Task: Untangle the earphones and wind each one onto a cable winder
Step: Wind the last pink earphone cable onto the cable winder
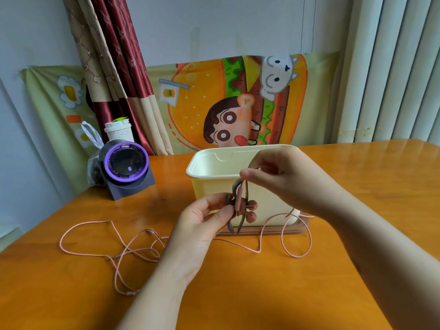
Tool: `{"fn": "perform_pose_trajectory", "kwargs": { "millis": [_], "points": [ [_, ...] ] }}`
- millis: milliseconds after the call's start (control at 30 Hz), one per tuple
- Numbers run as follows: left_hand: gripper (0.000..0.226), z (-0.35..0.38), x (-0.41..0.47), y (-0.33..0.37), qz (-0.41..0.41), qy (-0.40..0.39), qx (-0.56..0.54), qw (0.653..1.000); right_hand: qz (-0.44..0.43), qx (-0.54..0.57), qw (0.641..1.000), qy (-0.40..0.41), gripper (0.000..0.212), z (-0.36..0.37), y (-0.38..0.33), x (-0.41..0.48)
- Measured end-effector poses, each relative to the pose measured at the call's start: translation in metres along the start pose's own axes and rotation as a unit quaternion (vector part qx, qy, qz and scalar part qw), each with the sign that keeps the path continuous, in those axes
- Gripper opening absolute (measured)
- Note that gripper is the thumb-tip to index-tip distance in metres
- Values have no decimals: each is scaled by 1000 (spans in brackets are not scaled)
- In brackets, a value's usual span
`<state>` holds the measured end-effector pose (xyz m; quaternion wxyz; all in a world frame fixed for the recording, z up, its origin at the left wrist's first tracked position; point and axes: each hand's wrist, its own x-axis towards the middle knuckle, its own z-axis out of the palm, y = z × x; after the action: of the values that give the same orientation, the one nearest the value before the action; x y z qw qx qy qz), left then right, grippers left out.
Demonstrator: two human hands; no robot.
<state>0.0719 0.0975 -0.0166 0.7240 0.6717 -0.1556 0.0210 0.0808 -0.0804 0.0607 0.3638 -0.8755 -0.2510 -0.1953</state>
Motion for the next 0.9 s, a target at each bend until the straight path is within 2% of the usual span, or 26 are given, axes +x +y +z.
{"fn": "perform_pose_trajectory", "kwargs": {
  "millis": [100, 267, 467, 600, 767, 900],
  "points": [
    [38, -1, 1, -1, -13, -2, -41, 999, 21, 75, 997, 3, 28, 0, 5, 1],
    [38, -1, 2, -2, -14, -13, -71, 997, 82, 199, 976, -34, 30, 7, 14, 2],
    [39, -5, 2, 1, -12, -27, -66, 997, 76, 217, 973, 1, 34, 8, 18, 3],
    [36, -4, 1, 3, -8, -38, -77, 996, 99, 274, 955, -56, 34, 11, 22, 4],
    [35, -3, 1, 3, -18, -48, -131, 990, 149, 377, 895, -186, 59, 23, 38, 1],
    [41, -3, 4, 5, -17, -68, -187, 980, 147, 431, 871, -182, 46, 40, 39, 1]
  ]
}}
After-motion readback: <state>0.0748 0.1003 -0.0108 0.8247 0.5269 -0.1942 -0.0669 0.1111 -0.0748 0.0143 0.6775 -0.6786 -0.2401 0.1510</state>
